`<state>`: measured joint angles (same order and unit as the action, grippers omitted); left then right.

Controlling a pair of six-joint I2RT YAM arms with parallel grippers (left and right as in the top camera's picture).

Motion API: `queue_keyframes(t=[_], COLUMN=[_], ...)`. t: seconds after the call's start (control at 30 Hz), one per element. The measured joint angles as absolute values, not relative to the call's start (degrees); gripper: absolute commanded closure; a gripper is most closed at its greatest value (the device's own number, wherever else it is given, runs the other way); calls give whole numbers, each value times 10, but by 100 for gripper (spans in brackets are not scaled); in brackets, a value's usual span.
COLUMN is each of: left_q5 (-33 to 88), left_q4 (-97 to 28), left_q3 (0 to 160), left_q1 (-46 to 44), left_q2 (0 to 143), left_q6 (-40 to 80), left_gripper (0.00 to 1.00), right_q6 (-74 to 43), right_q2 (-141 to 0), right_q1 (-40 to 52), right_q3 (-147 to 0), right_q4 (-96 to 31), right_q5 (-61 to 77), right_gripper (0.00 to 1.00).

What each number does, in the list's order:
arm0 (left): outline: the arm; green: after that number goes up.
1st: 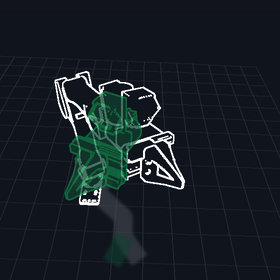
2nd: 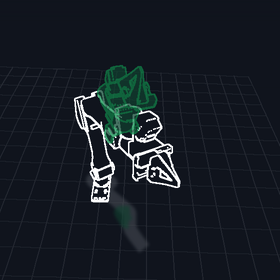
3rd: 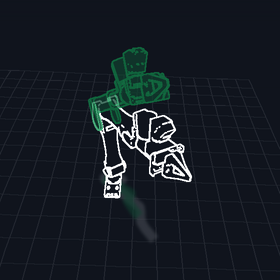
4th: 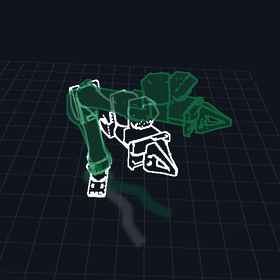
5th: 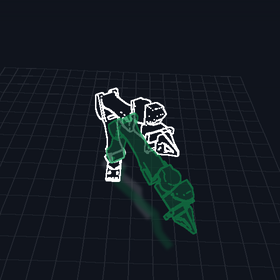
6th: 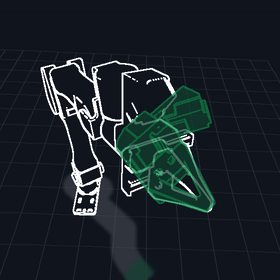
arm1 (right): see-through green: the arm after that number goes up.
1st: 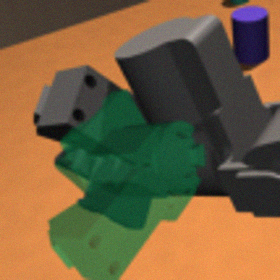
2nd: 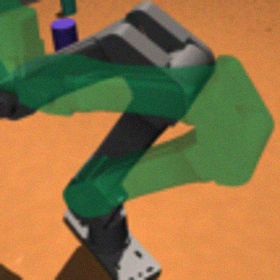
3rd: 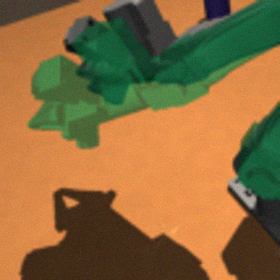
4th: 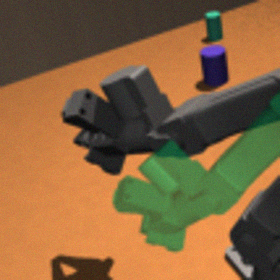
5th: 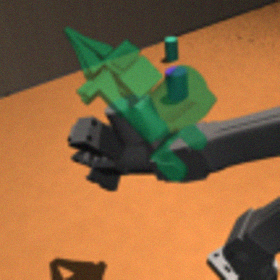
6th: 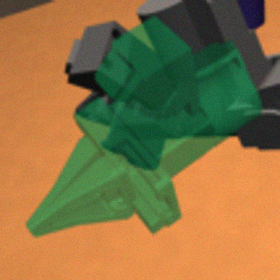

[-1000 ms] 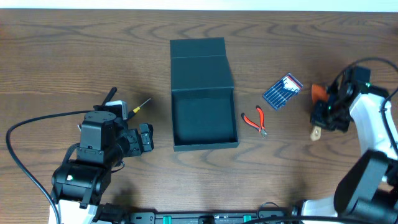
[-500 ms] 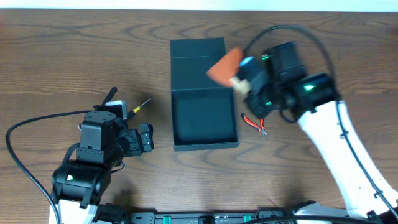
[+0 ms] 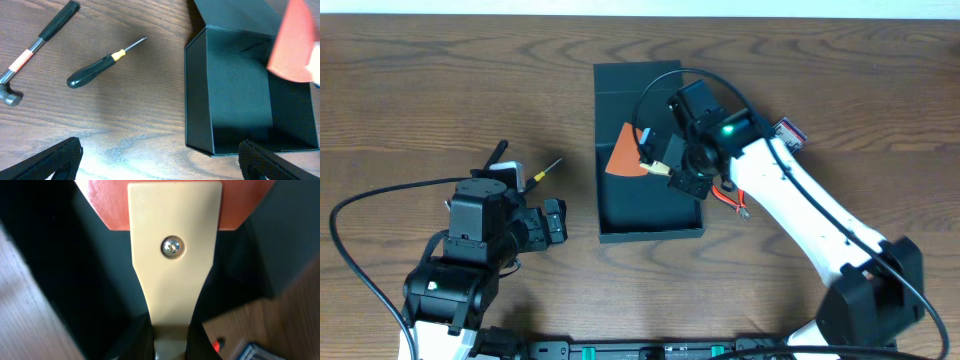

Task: Pack container
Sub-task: 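Carry the scraper over the black box with the right gripper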

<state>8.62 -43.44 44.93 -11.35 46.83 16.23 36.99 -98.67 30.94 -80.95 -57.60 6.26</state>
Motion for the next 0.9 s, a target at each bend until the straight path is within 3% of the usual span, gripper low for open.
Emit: queue_keyframes(t=[0.8,0.9], left_q5=[86,86], left_q4=[-434,-434], left_q3=[449,449], left_q1=[-114,-114], left_q2=[468,468], left_q6=[162,162], left_gripper=[1,1], right_q6=[386,386], right_q2=[-1079,-1079], right_q1=[326,326], right_q3=[-809,-809], right_q4=[-549,-549], right_q5=[69,69], right_gripper=[99,95])
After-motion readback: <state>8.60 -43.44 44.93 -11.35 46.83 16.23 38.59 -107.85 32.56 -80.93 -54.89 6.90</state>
